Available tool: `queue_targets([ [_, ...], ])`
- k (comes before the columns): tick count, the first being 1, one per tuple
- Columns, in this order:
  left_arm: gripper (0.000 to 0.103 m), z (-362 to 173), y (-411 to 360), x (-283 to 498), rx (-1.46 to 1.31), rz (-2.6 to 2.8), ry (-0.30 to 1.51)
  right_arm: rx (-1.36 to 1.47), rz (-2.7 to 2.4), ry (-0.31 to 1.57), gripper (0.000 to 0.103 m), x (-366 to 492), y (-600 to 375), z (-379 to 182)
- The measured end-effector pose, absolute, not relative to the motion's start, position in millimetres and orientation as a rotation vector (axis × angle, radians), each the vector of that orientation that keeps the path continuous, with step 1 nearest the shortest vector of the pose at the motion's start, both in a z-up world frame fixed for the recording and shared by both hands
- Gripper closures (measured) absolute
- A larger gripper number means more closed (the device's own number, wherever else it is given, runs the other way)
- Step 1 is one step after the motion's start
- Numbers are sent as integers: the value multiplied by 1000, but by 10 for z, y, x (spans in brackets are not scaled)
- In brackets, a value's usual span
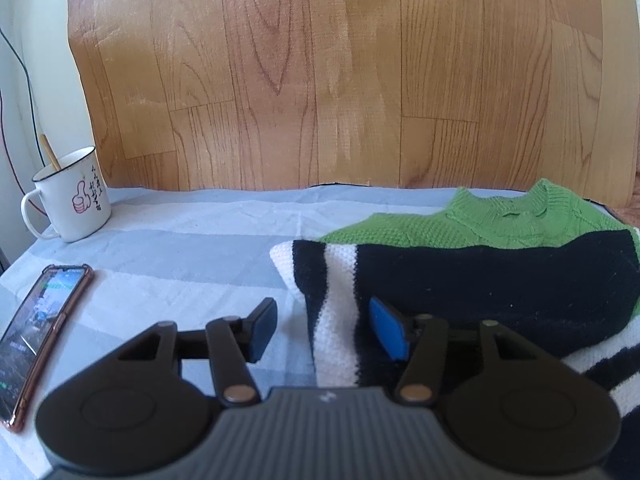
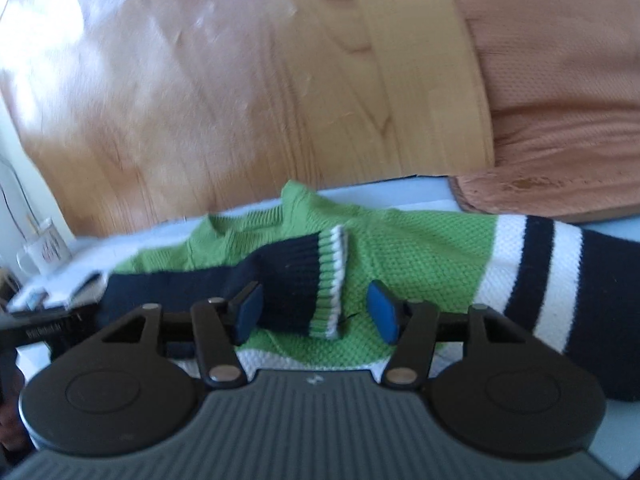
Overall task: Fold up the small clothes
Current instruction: 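Fold the sleeve across the sweater body with the right gripper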
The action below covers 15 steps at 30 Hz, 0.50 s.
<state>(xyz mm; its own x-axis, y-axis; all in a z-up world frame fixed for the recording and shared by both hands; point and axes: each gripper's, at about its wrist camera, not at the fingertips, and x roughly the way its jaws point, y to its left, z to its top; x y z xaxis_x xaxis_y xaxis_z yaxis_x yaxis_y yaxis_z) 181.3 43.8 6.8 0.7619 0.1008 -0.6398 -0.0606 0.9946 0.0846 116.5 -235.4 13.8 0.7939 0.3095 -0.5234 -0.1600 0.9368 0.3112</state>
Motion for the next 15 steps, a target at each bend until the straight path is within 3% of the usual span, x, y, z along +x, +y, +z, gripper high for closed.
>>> queue_targets([
  [3, 50, 67, 435, 1814, 66, 91, 698, 218, 255, 595, 93, 1138, -2305, 143],
  [4, 49, 67, 438, 1814, 65, 92, 699, 212, 248, 586, 97, 1131, -2297, 150],
  [9, 47, 68, 441, 1818, 66, 95, 700, 107, 158, 426, 98, 941, -2254, 310],
  [15, 42, 63, 452, 1820, 64, 99, 701, -30, 80, 460, 99, 985, -2179, 270],
])
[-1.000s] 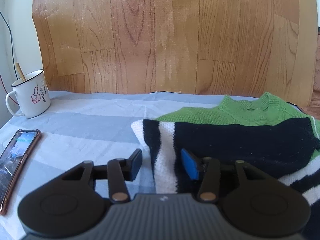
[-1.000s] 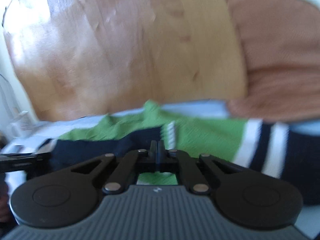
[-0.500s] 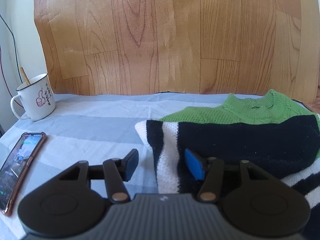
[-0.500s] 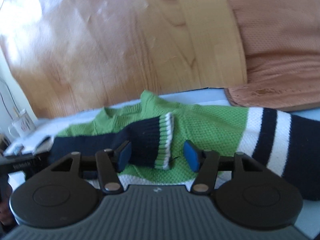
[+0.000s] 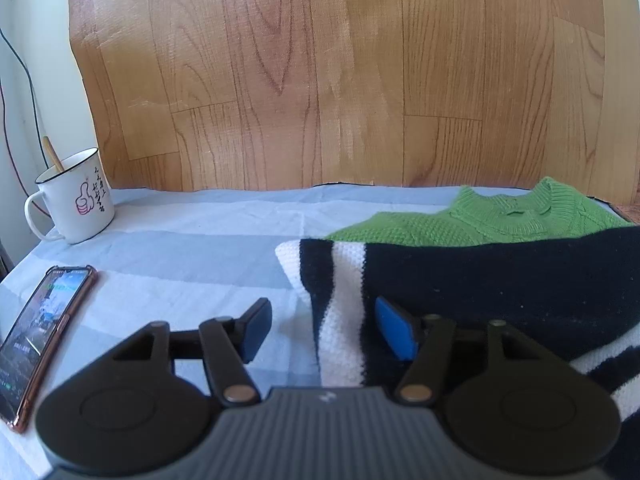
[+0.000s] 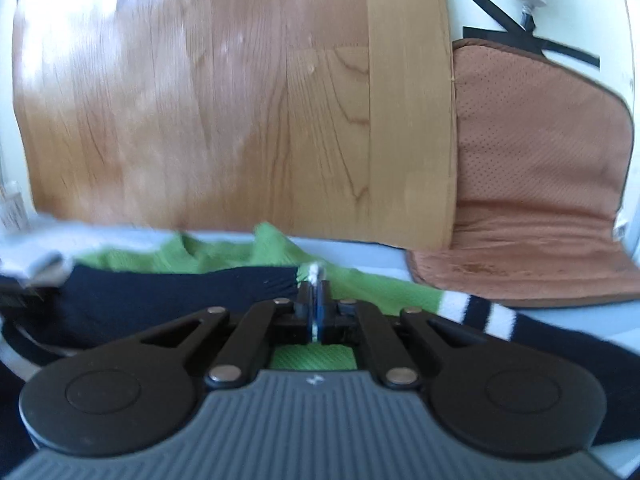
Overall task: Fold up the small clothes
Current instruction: 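Fold the sleeve across the sweater body with the right gripper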
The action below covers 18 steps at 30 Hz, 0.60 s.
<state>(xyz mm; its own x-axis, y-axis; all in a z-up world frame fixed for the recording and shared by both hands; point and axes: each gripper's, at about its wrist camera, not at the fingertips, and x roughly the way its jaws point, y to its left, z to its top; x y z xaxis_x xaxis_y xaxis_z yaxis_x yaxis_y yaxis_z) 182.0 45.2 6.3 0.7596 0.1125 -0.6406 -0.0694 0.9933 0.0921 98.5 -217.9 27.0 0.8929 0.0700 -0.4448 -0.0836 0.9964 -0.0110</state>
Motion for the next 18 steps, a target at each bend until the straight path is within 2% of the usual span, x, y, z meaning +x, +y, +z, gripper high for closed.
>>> queue_targets([
  [5, 32, 61, 504, 1838, 46, 119, 713, -71, -26, 497, 101, 1064, -2313, 209],
  [9, 31, 59, 506, 1834, 46, 121, 712, 166, 11, 552, 100, 1173, -2670, 159],
  [12, 31, 57, 486, 1833, 58, 126, 708, 282, 58, 564, 96, 1204, -2786, 130],
  [15, 31, 57, 445, 1820, 85, 135, 700, 419, 70, 531, 96, 1123, -2961, 270],
  [18, 31, 64, 466, 1820, 72, 129, 701, 570, 79, 419, 93, 774, -3302, 561],
])
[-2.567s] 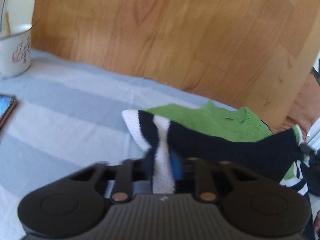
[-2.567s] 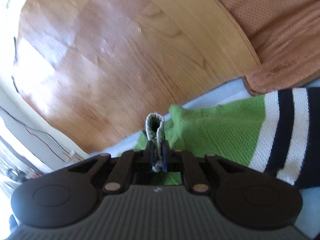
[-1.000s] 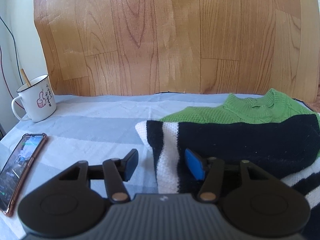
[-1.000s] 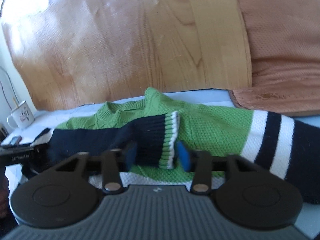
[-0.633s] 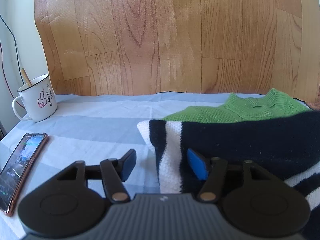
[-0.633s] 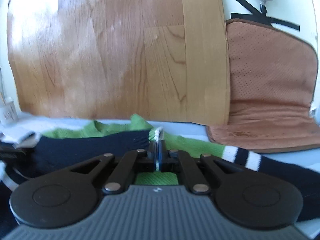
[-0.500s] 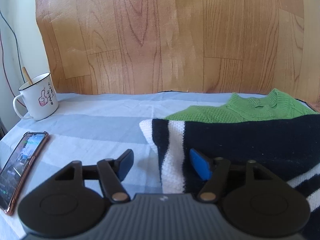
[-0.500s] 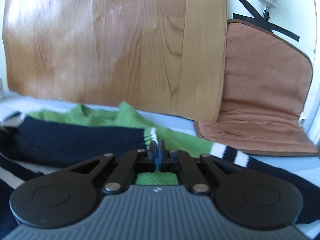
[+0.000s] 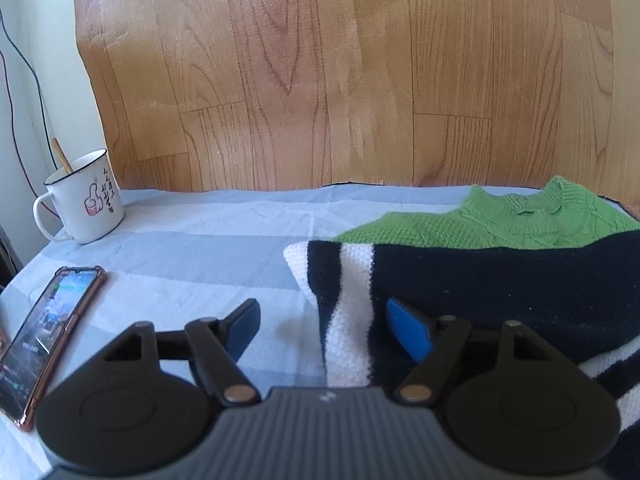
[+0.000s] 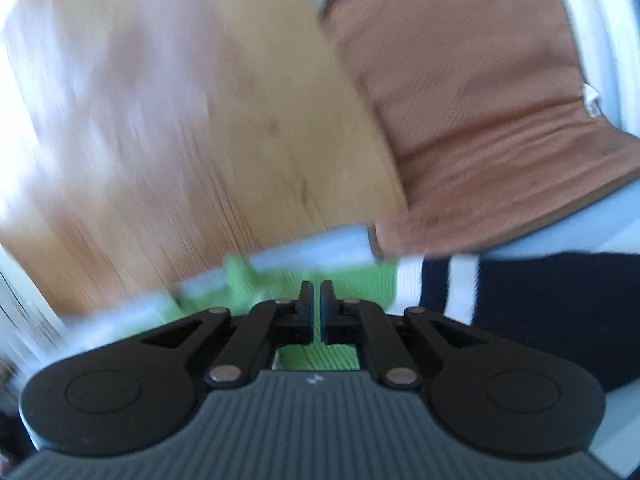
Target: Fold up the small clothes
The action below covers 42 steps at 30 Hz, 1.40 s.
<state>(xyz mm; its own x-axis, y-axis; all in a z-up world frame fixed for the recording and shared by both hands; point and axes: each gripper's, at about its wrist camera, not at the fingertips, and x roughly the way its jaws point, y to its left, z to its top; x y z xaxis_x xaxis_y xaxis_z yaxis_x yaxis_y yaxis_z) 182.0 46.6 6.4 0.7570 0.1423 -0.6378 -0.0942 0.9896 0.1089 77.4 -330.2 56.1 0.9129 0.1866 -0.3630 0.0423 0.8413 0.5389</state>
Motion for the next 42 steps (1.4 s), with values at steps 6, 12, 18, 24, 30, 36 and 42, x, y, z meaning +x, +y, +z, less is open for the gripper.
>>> queue_targets([
  [6, 27, 165, 604, 1673, -16, 58, 620, 673, -48, 401, 70, -117, -3960, 613],
  [12, 30, 407, 721, 1509, -89, 38, 522, 860, -305, 465, 66, -604, -4510, 175],
  [18, 32, 497, 291, 1480, -35, -100, 549, 1085, -327, 425, 65, -429, -4825, -115],
  [24, 63, 287, -261, 1638, 51, -217, 691, 1097, -346, 396, 60, -43, -4898, -114],
  [30, 70, 162, -340, 1672, 71, -230, 749, 912, -293, 403, 93, 103, -4910, 271],
  [36, 61, 431, 225, 1700, -201, -258, 718, 473, -28, 313, 93, 547, -3777, 1152],
  [42, 38, 505, 838, 1721, -432, -289, 661, 1, 374, 321, 92, 931, -1966, 1225],
])
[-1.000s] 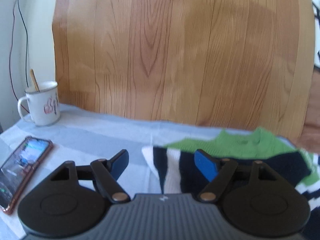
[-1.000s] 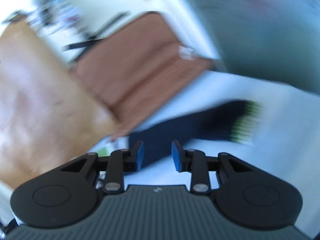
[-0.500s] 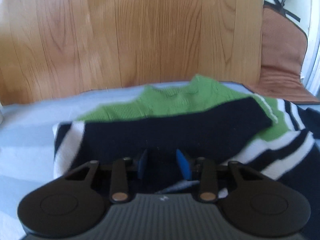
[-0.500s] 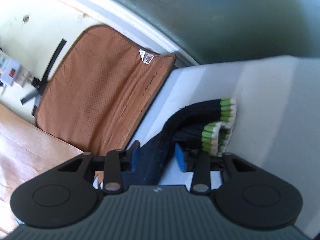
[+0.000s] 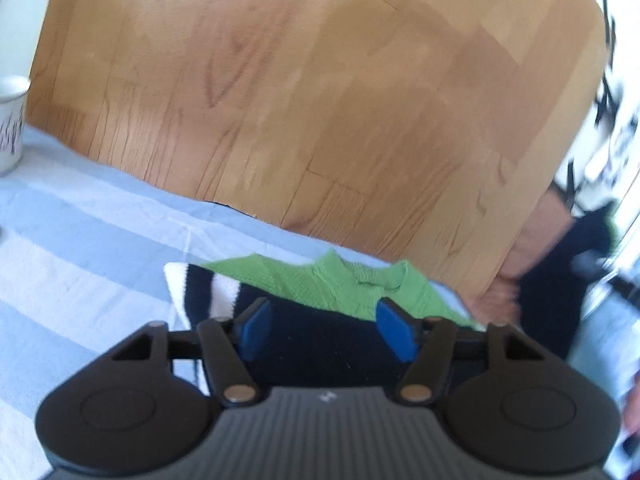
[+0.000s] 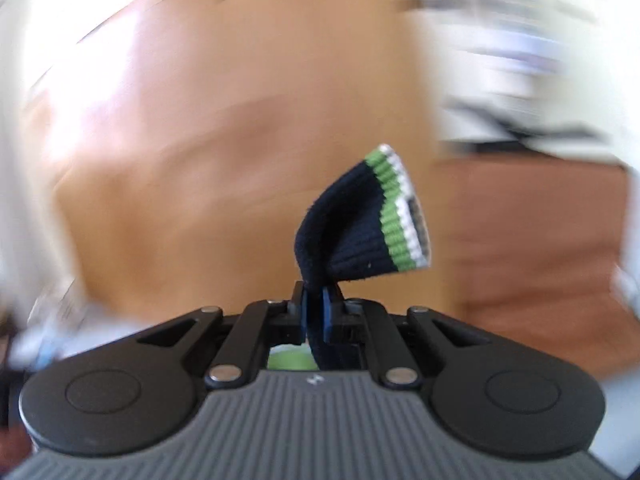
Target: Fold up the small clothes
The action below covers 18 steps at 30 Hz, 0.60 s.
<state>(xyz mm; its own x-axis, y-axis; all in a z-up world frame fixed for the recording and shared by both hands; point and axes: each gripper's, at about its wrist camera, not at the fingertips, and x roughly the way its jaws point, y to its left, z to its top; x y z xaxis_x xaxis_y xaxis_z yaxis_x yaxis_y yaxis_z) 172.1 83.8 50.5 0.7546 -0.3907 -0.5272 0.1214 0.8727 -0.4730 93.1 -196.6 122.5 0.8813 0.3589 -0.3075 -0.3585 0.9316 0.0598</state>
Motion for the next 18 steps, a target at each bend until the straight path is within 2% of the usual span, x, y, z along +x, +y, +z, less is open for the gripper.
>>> queue_targets([
  [3, 22, 439, 968, 1808, -482, -341, 684, -140, 599, 441, 86, 917, -1319, 823],
  [6, 22, 374, 914, 1860, -451, -337, 713, -136, 682, 509, 82, 810, -1252, 571],
  [11, 26, 323, 716, 1852, -373, -339, 747, 148, 461, 449, 64, 816, -2154, 655],
  [13, 36, 311, 640, 1833, -325, -310, 749, 198, 299, 450, 56, 869, -2523, 638],
  [15, 65, 299, 582, 1840, -281, -285, 757, 211, 183, 474, 44, 915, -2765, 558],
  [16, 71, 298, 558, 1845, -263, -268, 758, 228, 156, 506, 38, 969, -2854, 503],
  [17, 94, 298, 533, 1849, -245, -257, 760, 256, 163, 549, 37, 1031, -2929, 439],
  [18, 101, 304, 513, 1863, -240, -261, 765, 291, 196, 596, 37, 1116, -2971, 380],
])
